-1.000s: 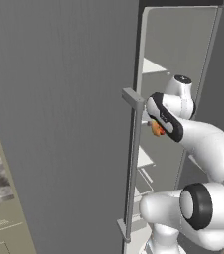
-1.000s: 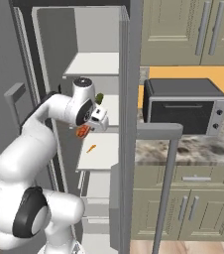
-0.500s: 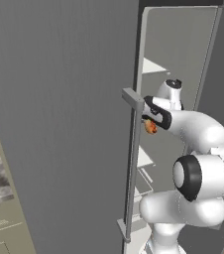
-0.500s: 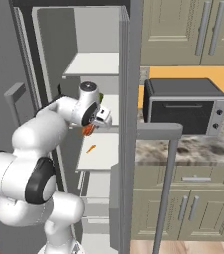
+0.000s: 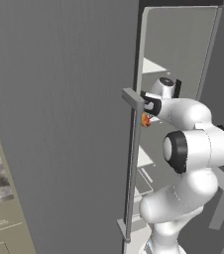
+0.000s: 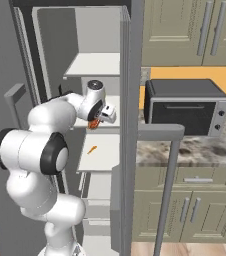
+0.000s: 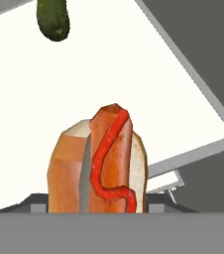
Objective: Store the hot dog in the freezer for long-term storage. Close the freezer door after placing the cooked food.
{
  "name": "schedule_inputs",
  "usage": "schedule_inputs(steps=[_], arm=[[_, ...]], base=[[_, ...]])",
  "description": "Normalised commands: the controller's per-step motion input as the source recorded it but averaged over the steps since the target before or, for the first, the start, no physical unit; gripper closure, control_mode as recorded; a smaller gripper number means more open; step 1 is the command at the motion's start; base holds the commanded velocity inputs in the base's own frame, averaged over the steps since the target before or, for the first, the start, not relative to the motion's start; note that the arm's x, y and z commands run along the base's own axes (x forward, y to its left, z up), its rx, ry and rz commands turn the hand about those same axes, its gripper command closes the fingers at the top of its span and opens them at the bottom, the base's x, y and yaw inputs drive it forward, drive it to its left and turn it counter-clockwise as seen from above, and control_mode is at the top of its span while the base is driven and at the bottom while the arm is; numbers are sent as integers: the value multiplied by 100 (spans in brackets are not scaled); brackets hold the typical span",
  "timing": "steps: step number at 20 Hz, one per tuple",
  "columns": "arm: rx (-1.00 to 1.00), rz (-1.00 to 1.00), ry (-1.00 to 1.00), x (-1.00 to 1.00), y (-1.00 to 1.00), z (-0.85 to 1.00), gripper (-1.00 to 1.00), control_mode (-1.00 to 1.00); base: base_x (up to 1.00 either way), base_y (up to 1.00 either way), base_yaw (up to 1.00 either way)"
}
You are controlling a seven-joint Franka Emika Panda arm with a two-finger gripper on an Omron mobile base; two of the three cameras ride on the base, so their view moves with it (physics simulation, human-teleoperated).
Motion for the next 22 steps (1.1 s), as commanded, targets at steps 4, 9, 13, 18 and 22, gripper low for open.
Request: schedule_inputs(steps=[4, 9, 13, 18, 22], arm=[[3, 0, 0, 55, 0, -15, 100, -100], [3, 0, 0, 55, 0, -18, 100, -100], [0, 0, 0, 63, 0, -16, 100, -100], [0, 0, 0, 57, 0, -20, 100, -100], [0, 0, 0, 46, 0, -29, 100, -100]], base=[[0, 0, 0], [0, 0, 0], [0, 0, 0], [0, 0, 0], [0, 0, 0]])
